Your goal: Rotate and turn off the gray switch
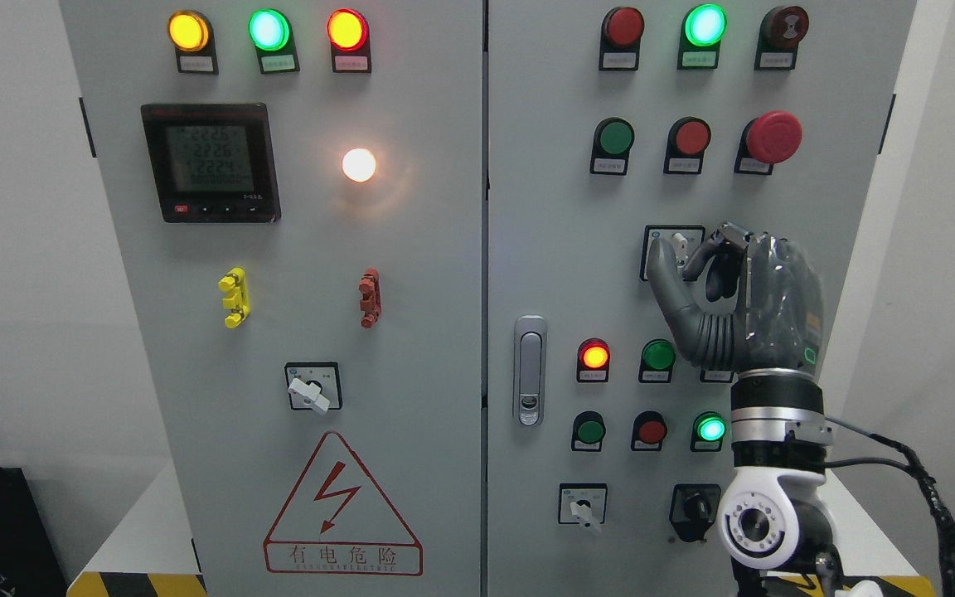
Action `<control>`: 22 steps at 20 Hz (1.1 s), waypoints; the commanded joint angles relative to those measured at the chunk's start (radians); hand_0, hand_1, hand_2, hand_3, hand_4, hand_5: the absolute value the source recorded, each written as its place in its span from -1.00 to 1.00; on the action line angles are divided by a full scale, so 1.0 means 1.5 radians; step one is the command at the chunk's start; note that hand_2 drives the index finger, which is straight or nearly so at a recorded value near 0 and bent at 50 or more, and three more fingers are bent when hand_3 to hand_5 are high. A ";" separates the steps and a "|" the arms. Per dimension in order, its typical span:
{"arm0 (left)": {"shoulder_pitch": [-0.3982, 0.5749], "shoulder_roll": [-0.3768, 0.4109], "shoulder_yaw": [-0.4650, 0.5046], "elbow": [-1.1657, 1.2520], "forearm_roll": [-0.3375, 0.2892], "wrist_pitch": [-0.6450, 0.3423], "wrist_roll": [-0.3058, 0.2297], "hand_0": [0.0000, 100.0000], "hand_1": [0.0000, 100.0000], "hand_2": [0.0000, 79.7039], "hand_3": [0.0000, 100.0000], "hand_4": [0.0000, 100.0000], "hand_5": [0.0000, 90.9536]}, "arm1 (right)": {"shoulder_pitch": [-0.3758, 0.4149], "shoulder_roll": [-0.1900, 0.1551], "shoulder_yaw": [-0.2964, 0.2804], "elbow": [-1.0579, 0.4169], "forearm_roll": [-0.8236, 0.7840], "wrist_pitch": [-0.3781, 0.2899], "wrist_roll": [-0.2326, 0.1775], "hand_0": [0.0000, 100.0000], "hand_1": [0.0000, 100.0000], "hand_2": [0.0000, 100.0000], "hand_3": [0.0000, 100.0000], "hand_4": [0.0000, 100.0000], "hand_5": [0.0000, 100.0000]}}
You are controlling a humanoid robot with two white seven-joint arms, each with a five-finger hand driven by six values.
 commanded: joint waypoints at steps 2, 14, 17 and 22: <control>-0.006 0.000 0.005 -0.016 0.013 0.000 0.000 -0.76 -0.22 -1.00 -1.00 -1.00 -1.00 | 0.019 -0.019 -0.008 -0.041 0.000 -0.022 -0.004 -0.35 -0.41 0.45 1.00 1.00 1.00; -0.006 0.000 0.005 -0.016 0.013 0.000 -0.001 -0.76 -0.22 -1.00 -1.00 -1.00 -1.00 | 0.133 -0.088 -0.026 -0.104 -0.006 -0.235 -0.038 -0.38 -0.57 -0.24 0.05 -0.20 -0.31; -0.006 0.000 0.005 -0.016 0.013 0.000 -0.001 -0.76 -0.22 -1.00 -1.00 -1.00 -1.00 | 0.153 -0.095 -0.046 -0.106 -0.006 -0.296 -0.031 -0.38 -0.61 -0.54 -0.42 -0.67 -0.81; -0.006 0.000 0.005 -0.016 0.013 0.000 -0.001 -0.76 -0.22 -1.00 -1.00 -1.00 -1.00 | 0.166 -0.148 -0.052 -0.119 -0.007 -0.295 0.000 -0.41 -0.62 -0.69 -0.59 -0.83 -0.96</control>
